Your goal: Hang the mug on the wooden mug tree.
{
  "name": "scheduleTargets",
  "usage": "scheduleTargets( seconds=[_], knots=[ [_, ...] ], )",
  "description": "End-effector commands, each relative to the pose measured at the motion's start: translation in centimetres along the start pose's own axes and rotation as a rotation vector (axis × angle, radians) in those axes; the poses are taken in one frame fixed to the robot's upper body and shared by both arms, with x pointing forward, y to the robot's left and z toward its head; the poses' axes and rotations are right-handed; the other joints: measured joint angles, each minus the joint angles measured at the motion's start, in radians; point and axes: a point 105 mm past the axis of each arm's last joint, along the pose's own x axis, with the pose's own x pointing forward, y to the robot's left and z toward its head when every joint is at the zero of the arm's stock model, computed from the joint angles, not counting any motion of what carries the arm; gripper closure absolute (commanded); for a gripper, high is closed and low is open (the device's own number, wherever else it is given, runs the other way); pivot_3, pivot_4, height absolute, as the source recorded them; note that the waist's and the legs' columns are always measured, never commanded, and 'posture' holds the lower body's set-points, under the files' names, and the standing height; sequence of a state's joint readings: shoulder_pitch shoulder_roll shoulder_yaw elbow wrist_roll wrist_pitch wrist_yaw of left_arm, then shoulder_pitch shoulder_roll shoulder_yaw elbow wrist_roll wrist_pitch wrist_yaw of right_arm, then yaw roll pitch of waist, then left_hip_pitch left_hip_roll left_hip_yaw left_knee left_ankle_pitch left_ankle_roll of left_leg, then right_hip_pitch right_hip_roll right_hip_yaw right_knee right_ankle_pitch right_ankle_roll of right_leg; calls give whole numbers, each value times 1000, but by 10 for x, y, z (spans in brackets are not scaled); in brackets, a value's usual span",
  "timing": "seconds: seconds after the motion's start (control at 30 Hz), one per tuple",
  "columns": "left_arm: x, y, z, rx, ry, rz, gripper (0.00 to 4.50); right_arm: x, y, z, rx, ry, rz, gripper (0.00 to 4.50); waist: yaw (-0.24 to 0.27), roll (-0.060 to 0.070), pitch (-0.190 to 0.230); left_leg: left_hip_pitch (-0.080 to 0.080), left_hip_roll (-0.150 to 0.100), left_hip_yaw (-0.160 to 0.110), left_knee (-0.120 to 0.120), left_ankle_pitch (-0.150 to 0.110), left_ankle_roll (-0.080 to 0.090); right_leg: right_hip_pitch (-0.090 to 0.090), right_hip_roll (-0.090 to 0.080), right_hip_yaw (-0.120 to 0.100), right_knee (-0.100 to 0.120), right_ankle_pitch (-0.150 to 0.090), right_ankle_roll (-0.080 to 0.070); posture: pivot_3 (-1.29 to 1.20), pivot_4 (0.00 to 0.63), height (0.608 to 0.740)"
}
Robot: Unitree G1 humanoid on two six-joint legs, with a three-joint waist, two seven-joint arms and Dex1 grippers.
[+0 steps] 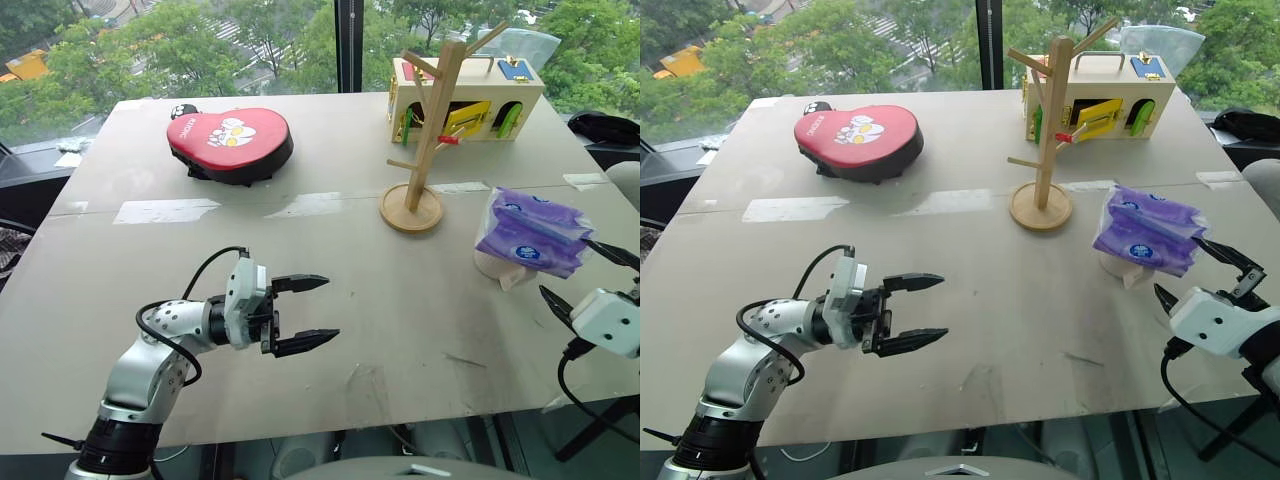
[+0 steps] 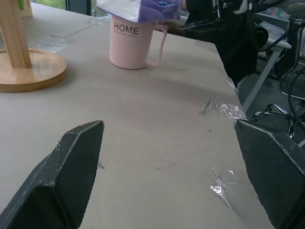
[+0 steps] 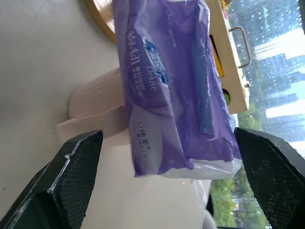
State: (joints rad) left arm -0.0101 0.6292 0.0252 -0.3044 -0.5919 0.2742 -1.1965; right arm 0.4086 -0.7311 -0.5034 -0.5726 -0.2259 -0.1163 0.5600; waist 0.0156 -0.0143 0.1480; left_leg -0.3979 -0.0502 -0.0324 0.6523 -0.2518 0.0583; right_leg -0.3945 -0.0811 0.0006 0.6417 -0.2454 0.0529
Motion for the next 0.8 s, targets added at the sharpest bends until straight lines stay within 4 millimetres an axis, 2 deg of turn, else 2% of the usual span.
scheduleTargets(
  seconds=[0.03, 0.23, 0.27, 0.33, 0.57, 0.6, 0.7, 0.8],
  knots=[
    [3, -4, 10, 37, -38, -5, 0, 7, -11, 8, -103, -30, -38, 42, 0, 0, 0, 0, 0, 0, 0, 0, 0, 0, 0, 0, 0, 0, 0, 0, 150, 740],
    [7, -6, 10, 40, -47, 9, 0, 25, -13, 3, -157, -28, -39, 42, -1, 0, 0, 0, 0, 0, 0, 0, 0, 0, 0, 0, 0, 0, 0, 0, 150, 740],
    [8, -6, 10, 41, -49, 14, 0, 28, -13, 2, -156, -29, -35, 279, -1, 0, 0, 0, 0, 0, 1, 0, 0, 0, 0, 0, 0, 0, 0, 0, 150, 740],
    [8, -5, 11, 45, -51, 25, 0, 32, -11, 2, -148, -32, -15, 934, 0, 0, 0, 0, 0, 0, 1, 0, -1, 1, 0, 0, 0, 0, 0, 0, 150, 740],
    [12, -5, 13, 45, -65, 38, 0, 35, -14, 3, -139, -27, -4, 4312, -1, 0, 0, 0, 0, 0, 1, 1, -1, 1, 0, 0, 0, 0, 0, 0, 150, 740],
    [13, -5, 13, 46, -68, 38, 0, 34, -18, 4, -130, -20, -22, 4475, -1, 0, 0, 0, 0, 0, 1, 1, -1, 1, 0, 0, 0, 0, 0, 0, 150, 740],
    [15, -3, 15, 49, -78, 39, 0, 27, -38, 1, -102, 26, -130, 4475, -1, 0, 0, 0, 0, 0, 1, 0, 0, 1, 1, 0, 0, 0, 0, 0, 150, 740],
    [18, -1, 17, 52, -88, 40, 0, 13, -61, -13, -73, 126, -257, 4475, 2, 0, 0, 0, 0, 0, 1, 1, -1, 1, 1, 0, 1, 0, 0, 0, 150, 740]
  ],
)
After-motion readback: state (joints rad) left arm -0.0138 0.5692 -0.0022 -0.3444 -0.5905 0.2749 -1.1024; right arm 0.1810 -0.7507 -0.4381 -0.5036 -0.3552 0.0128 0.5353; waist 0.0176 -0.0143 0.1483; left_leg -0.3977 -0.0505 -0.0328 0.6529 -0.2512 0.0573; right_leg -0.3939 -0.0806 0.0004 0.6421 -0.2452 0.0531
